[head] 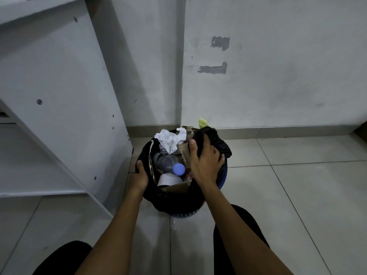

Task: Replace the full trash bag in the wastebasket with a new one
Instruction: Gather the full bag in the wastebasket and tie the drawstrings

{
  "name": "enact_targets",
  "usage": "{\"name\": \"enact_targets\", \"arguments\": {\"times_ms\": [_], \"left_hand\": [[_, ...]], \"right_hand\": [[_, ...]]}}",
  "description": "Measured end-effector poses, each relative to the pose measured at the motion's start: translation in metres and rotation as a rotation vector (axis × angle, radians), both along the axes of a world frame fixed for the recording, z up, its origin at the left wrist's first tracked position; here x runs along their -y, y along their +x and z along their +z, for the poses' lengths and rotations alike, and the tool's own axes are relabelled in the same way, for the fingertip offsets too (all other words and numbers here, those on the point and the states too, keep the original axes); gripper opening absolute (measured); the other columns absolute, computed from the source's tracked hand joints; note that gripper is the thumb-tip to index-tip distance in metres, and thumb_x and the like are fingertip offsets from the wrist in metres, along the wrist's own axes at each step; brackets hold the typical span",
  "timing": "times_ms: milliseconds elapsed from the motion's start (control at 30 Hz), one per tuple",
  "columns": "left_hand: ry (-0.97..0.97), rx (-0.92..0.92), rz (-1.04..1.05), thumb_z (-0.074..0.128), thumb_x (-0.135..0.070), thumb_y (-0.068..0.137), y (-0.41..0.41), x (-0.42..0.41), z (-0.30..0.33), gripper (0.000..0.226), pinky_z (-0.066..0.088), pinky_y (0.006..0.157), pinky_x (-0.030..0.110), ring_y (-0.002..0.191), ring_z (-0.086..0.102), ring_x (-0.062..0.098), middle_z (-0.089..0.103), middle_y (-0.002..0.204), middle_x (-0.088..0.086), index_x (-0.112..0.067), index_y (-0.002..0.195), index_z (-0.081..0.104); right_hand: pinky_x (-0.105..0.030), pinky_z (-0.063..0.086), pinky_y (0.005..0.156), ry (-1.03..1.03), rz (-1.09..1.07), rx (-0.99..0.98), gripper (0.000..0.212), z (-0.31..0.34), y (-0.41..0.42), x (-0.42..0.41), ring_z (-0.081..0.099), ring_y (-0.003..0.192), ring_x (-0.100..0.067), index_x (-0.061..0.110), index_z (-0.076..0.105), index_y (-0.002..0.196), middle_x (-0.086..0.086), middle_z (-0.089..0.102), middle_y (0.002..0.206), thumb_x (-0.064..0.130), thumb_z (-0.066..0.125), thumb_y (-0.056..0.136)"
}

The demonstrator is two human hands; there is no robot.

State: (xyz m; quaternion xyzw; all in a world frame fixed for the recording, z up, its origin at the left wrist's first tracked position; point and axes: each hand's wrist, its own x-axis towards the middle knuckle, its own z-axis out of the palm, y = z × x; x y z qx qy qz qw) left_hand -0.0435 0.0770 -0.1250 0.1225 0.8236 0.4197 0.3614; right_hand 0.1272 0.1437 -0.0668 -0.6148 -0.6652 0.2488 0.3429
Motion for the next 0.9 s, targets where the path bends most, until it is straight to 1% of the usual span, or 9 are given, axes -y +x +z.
{"name": "enact_targets", "arguments": {"times_ms": [100, 233, 433, 533, 600, 667, 767, 833, 900], "left_hand": [[-0.029, -0.156, -0.035, 0.02, -0.054, 0.102, -0.005, 0.005, 0.001, 0.078, 0.041, 0.097, 0.04, 0.121, 0.054, 0.043, 0.054, 0.132, 0.033, 0.011, 0.126, 0.055], [-0.033, -0.311, -0.01, 0.03, -0.055, 0.101, -0.015, 0.01, 0.001, 0.072, 0.046, 0.085, 0.041, 0.102, 0.061, 0.042, 0.065, 0.11, 0.029, 0.008, 0.103, 0.064], [0.18, -0.373, -0.011, 0.05, -0.038, 0.1, -0.018, 0.002, 0.026, 0.043, 0.036, 0.065, 0.03, 0.078, 0.057, 0.028, 0.062, 0.081, 0.017, -0.002, 0.079, 0.057], [0.285, -0.395, 0.011, 0.055, -0.038, 0.097, -0.009, 0.001, 0.037, 0.042, 0.034, 0.055, 0.028, 0.068, 0.048, 0.022, 0.053, 0.067, 0.006, -0.006, 0.071, 0.05], [0.329, -0.403, 0.056, 0.055, -0.04, 0.097, -0.006, 0.001, 0.044, 0.04, 0.033, 0.058, 0.03, 0.071, 0.051, 0.023, 0.057, 0.073, 0.008, -0.006, 0.076, 0.052], [0.319, -0.365, 0.08, 0.054, -0.043, 0.096, -0.006, -0.001, 0.053, 0.036, 0.037, 0.072, 0.026, 0.086, 0.059, 0.026, 0.065, 0.094, 0.011, -0.007, 0.096, 0.057], [0.121, -0.259, 0.008, 0.044, -0.054, 0.097, -0.011, -0.003, 0.061, 0.063, 0.042, 0.093, 0.033, 0.12, 0.055, 0.034, 0.057, 0.132, 0.019, -0.001, 0.132, 0.047], [-0.011, -0.244, -0.076, 0.031, -0.058, 0.099, -0.015, -0.003, 0.063, 0.076, 0.041, 0.101, 0.038, 0.127, 0.05, 0.038, 0.049, 0.14, 0.026, 0.006, 0.137, 0.044], [-0.057, -0.262, -0.144, 0.024, -0.057, 0.101, -0.017, -0.003, 0.067, 0.079, 0.041, 0.101, 0.038, 0.125, 0.051, 0.039, 0.051, 0.138, 0.029, 0.01, 0.133, 0.049]], "right_hand": [[-0.058, -0.005, 0.12, -0.061, 0.237, 0.055, 0.064, -0.008, -0.003, 0.004, 0.017, 0.151, -0.027, 0.038, 0.036, 0.15, -0.007, 0.037, 0.157, 0.069, 0.021, 0.096], [-0.061, -0.011, 0.118, -0.117, 0.377, 0.181, 0.064, -0.009, -0.006, 0.009, 0.0, 0.154, -0.031, 0.046, 0.042, 0.144, -0.011, 0.024, 0.163, 0.073, 0.015, 0.093], [-0.06, -0.015, 0.118, -0.209, 0.432, 0.195, 0.057, -0.008, 0.002, 0.006, -0.004, 0.154, -0.029, 0.049, 0.04, 0.145, -0.01, 0.019, 0.166, 0.068, 0.015, 0.098], [-0.059, -0.015, 0.118, -0.214, 0.437, 0.201, 0.055, -0.008, 0.003, 0.008, -0.003, 0.155, -0.029, 0.048, 0.04, 0.146, -0.009, 0.019, 0.166, 0.066, 0.017, 0.099], [-0.06, -0.013, 0.118, -0.213, 0.43, 0.201, 0.055, -0.008, 0.002, 0.007, -0.001, 0.154, -0.03, 0.047, 0.041, 0.145, -0.008, 0.02, 0.165, 0.067, 0.02, 0.098], [-0.061, -0.011, 0.118, -0.2, 0.412, 0.205, 0.058, -0.008, -0.001, 0.01, 0.0, 0.154, -0.031, 0.043, 0.042, 0.146, -0.009, 0.022, 0.165, 0.069, 0.022, 0.097], [-0.06, -0.01, 0.119, -0.181, 0.383, 0.183, 0.073, -0.004, -0.01, 0.021, 0.002, 0.154, -0.031, 0.033, 0.036, 0.151, -0.011, 0.022, 0.164, 0.074, 0.023, 0.092], [-0.058, -0.01, 0.119, -0.168, 0.365, 0.157, 0.088, -0.003, -0.016, 0.03, 0.003, 0.154, -0.03, 0.029, 0.031, 0.154, -0.011, 0.023, 0.164, 0.082, 0.019, 0.085], [-0.058, -0.01, 0.12, -0.145, 0.338, 0.137, 0.097, -0.007, -0.018, 0.031, 0.004, 0.154, -0.029, 0.027, 0.031, 0.154, -0.009, 0.026, 0.163, 0.088, 0.014, 0.08]]}}
